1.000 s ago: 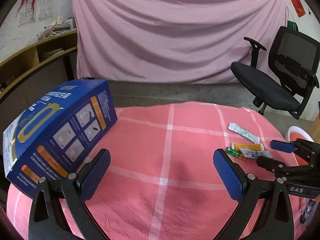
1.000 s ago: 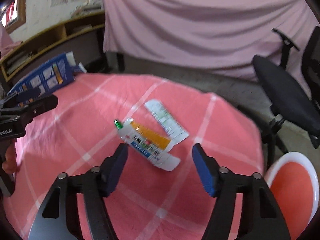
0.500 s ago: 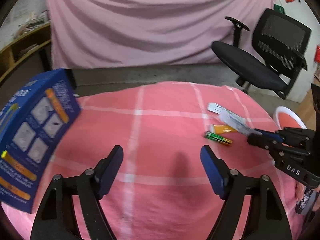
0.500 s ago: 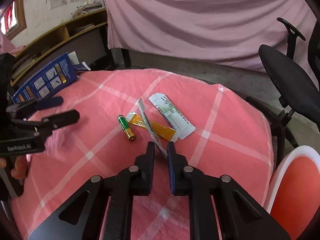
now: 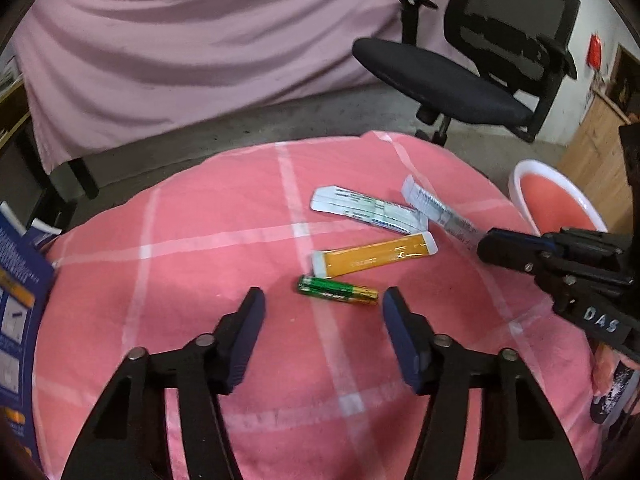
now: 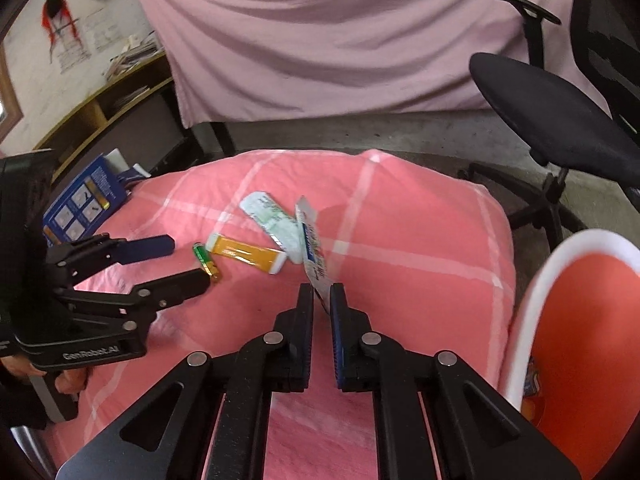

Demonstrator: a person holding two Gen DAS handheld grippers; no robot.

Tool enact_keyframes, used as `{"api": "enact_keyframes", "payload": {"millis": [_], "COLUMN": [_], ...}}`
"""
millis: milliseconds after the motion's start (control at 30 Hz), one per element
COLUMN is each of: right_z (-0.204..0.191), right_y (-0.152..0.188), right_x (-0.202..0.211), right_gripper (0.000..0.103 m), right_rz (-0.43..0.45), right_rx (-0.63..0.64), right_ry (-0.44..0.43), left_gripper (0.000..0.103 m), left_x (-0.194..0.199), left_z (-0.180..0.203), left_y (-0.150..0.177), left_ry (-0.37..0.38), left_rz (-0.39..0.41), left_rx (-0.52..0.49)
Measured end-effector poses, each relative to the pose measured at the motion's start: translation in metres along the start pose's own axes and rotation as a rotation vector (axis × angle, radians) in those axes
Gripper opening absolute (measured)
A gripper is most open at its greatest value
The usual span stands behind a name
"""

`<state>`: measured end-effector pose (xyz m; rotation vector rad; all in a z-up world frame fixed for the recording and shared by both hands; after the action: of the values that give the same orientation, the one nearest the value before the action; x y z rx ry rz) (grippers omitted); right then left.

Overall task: Collect trash
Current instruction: 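Grasp the green battery with the left tool while the right tool grasps the medicine sachet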

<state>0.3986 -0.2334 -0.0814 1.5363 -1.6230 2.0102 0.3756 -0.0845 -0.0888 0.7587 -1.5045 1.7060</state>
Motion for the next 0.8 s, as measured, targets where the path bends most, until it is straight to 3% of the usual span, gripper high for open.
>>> {"api": "enact_keyframes", "payload": {"millis": [167,233,267,300,667,733,800], "right_z": [0.006,0.005,0.005,0.004,-0.017,-0.021,-0.020], "right_y": [0.004,0.004,0.004,0.003,-0.010,-0.012,-0.012], "right_x": [0.003,0.005,0.006,0.008,-0.025,-0.028,-0.033], "right_gripper": [0.009,0.024,0.038,0.040,0.039,0.034,0.021], "right_rz": [0.012,0.020,0.029,0.039,-0.071,-0.074,-0.087], "right_rx": [-0.030,-0.030,-0.030,-0.026,0.118,0.134,0.125], "right_ry": [-0.053,-0.062,-0.063,-0.062,0.012,0.017,0.005], "left_gripper": [0.038,0.038,0.038,0.038,0.038,0.038,0.038], "left_x": [-0.007,-0.006,-0.006,-0.005,0.024,0.024,0.025], "left_z": [0.007,0.007,0.007,0.006,-0.030,-0.027,-0.024], "left_y": [0.000,0.001,0.002,0.003,0.015,0.014,0.014], "left_ry": [-0.021,-0.022,-0.023,-0.029,-0.049,-0.061,-0.065], "left_rz": [-0.003,0.005,0.009,0.015,0.069,0.069,0.072], "left_rx": [-0.045,-0.047,-0.044,-0.037,0.132,0.121,0.107]}}
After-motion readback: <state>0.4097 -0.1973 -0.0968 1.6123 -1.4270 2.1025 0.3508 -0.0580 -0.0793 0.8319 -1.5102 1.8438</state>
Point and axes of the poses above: each gripper's, at about its wrist camera, not at the fingertips, and x roughly against the way its jaws point, z to its right, y to its underside, the point moved 3 cm from there along -x, roughly the way its jaws point, and after that the axes turned 10 degrees about x, right-handed, at the moved point
